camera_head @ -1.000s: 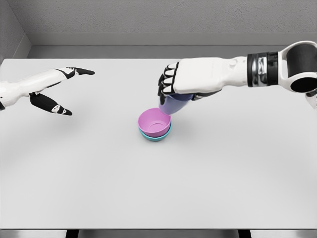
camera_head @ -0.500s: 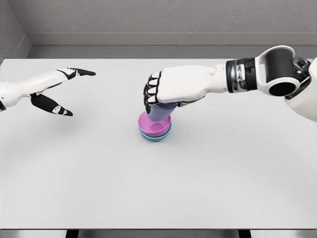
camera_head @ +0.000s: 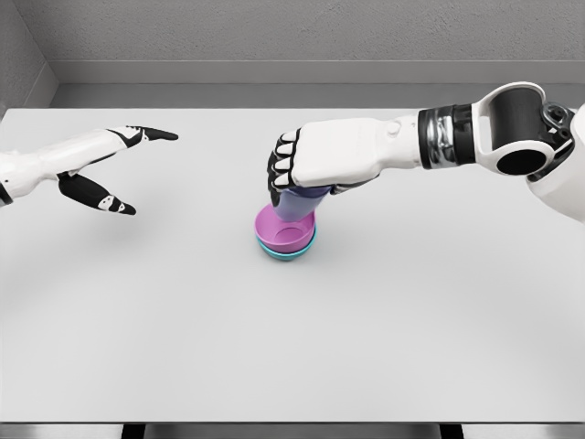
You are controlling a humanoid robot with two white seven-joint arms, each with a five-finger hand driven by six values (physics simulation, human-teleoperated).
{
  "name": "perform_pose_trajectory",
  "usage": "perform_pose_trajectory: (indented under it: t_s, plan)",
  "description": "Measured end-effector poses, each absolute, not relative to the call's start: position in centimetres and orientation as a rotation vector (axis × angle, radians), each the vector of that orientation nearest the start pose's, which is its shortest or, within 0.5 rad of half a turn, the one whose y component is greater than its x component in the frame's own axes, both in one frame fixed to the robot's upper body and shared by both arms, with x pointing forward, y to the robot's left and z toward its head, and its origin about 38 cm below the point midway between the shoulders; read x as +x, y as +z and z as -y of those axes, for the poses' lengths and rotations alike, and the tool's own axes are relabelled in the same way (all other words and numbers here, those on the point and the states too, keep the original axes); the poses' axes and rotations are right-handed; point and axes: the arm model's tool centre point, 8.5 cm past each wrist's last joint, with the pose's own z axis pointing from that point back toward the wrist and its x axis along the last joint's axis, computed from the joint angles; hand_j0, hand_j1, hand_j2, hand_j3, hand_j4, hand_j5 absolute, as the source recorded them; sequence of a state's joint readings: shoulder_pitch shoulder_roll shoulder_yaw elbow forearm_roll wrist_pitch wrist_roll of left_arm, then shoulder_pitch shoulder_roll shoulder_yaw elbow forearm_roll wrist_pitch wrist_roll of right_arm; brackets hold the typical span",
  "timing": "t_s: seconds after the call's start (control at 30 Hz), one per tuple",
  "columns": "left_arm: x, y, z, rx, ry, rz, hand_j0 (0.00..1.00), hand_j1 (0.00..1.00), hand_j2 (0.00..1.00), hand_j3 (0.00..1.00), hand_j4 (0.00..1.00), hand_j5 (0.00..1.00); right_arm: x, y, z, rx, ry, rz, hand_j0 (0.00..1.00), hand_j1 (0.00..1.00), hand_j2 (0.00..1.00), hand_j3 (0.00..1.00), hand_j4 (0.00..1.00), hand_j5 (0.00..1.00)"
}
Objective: Stacking bowl and cup with both arms
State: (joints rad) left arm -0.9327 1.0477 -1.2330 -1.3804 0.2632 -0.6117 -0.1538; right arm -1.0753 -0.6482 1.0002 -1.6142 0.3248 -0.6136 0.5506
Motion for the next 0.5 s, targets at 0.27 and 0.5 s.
perform_pose_trajectory:
  t_s: [0.27,0.5]
  plan:
    - [42.95,22.52,-34.25,0.099,-1.567,1.635,1.00,1.00,1.00,1.00,1.00,1.00,41.83,29.84,12.93,0.257,-2.668,-1.752,0.66,0.66,0.66,0.66,0.66,0.66]
    - [42.93,22.49,-34.30,0.099,-1.567,1.633,1.00,1.00,1.00,1.00,1.00,1.00,41.75,29.64,12.81,0.244,-2.670,-1.752,0.67,0.67,0.67,0.67,0.67,0.67]
